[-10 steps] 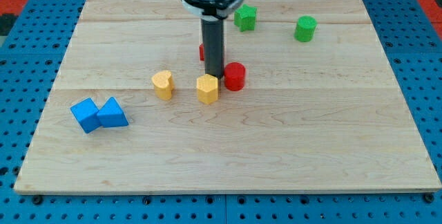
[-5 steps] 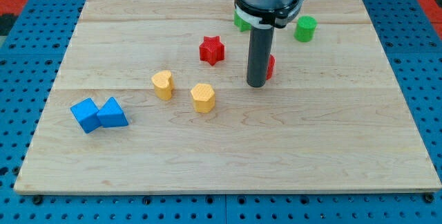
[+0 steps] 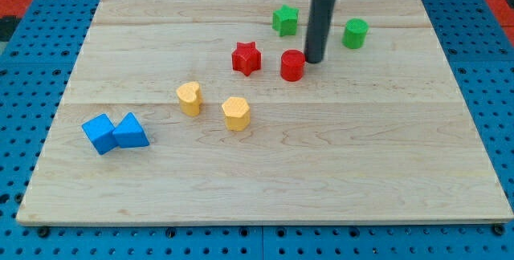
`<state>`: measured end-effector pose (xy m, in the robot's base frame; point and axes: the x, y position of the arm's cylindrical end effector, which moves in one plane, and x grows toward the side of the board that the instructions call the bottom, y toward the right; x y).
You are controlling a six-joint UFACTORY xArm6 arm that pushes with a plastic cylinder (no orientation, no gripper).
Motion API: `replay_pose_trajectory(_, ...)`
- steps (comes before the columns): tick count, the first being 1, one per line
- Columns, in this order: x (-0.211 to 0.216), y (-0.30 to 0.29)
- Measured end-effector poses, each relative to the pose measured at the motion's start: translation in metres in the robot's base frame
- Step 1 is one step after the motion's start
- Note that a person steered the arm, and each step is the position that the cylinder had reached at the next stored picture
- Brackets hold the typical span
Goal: Place the hexagon below the red circle
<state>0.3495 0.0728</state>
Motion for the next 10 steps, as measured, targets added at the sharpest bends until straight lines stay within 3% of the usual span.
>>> replay_pose_trajectory(1, 0.026, -0.033)
replay_pose_trajectory(2, 0.046, -0.019)
replay_pose_trajectory(3, 0.089, 0.02)
replay_pose_trajectory(4, 0.165, -0.033)
replay_pose_trajectory(5, 0.17, -0.143)
replay_pose_trajectory(6, 0.129, -0.162)
replay_pose_trajectory(7, 0.101, -0.128)
replay_pose_trajectory(8, 0.112, -0.078)
replay_pose_trajectory(9, 0.115, -0.093)
replay_pose_trajectory(10, 0.074, -0.128)
